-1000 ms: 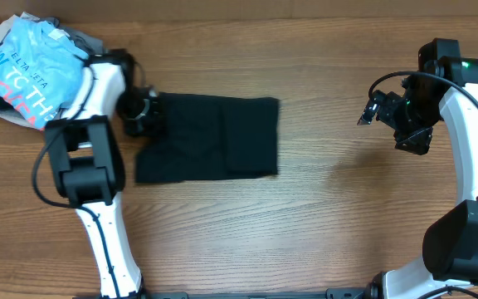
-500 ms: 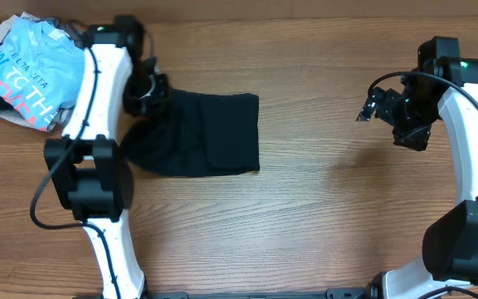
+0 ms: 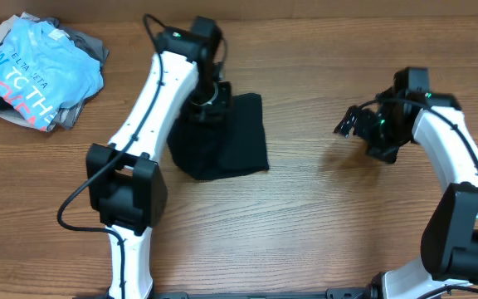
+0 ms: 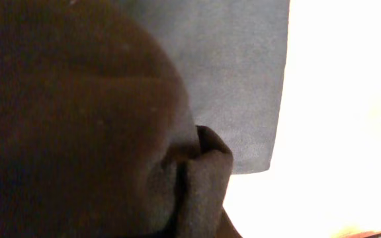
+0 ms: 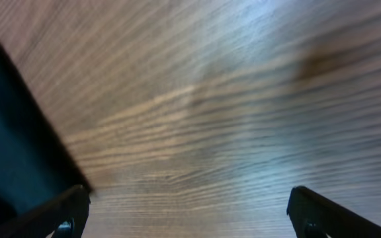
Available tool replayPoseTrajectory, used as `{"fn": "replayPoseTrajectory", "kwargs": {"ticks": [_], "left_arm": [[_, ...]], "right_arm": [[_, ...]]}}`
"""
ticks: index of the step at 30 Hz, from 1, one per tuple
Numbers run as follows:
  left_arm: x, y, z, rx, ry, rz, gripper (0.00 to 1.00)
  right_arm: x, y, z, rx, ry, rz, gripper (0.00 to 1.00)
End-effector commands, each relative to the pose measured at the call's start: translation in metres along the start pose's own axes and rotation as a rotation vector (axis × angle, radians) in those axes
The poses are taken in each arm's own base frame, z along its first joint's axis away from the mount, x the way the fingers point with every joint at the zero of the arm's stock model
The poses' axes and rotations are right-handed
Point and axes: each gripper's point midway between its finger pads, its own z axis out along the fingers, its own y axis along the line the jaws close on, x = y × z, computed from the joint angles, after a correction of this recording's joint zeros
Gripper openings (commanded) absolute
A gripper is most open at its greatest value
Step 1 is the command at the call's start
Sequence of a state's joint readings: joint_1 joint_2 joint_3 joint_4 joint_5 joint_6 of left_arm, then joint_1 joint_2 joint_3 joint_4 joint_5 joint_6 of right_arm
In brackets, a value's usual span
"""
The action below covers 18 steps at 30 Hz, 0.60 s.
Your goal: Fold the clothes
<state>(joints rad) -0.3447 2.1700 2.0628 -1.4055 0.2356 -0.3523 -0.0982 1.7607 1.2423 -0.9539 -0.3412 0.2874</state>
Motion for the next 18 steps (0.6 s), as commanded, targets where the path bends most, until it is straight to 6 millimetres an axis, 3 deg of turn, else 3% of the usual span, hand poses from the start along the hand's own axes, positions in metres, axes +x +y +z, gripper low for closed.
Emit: {"fn": "replayPoseTrajectory", "kwargs": {"ticks": [1, 6, 11, 14, 16, 18], "left_arm": [[0.001, -0.031, -0.007, 0.046, -0.042, 0.022, 0.14], [0.003, -0.052, 0.005, 0.056, -0.047, 0.060, 0.15], [0.001, -0.062, 0.013, 0.067, -0.053, 0.048, 0.04], [-0.002, -0.065, 0.011, 0.080, -0.070, 0.050, 0.04], [-0.002, -0.063, 0.011, 0.078, -0.068, 0.048, 0.04], [-0.001, -0.058, 0.007, 0.071, -0.058, 0.039, 0.04]], "right_arm": [[0.016, 0.004, 0.014, -0.066, 0.053, 0.008, 1.00], [0.018, 0.005, 0.016, -0.066, 0.056, 0.001, 1.00], [0.017, 0.028, 0.023, -0.088, 0.029, -0.081, 0.98], [0.019, 0.049, 0.034, -0.103, 0.016, -0.130, 0.79], [0.020, 0.053, 0.043, -0.081, 0.011, -0.116, 0.56], [0.020, 0.057, 0.052, -0.070, 0.011, -0.110, 0.43]]}}
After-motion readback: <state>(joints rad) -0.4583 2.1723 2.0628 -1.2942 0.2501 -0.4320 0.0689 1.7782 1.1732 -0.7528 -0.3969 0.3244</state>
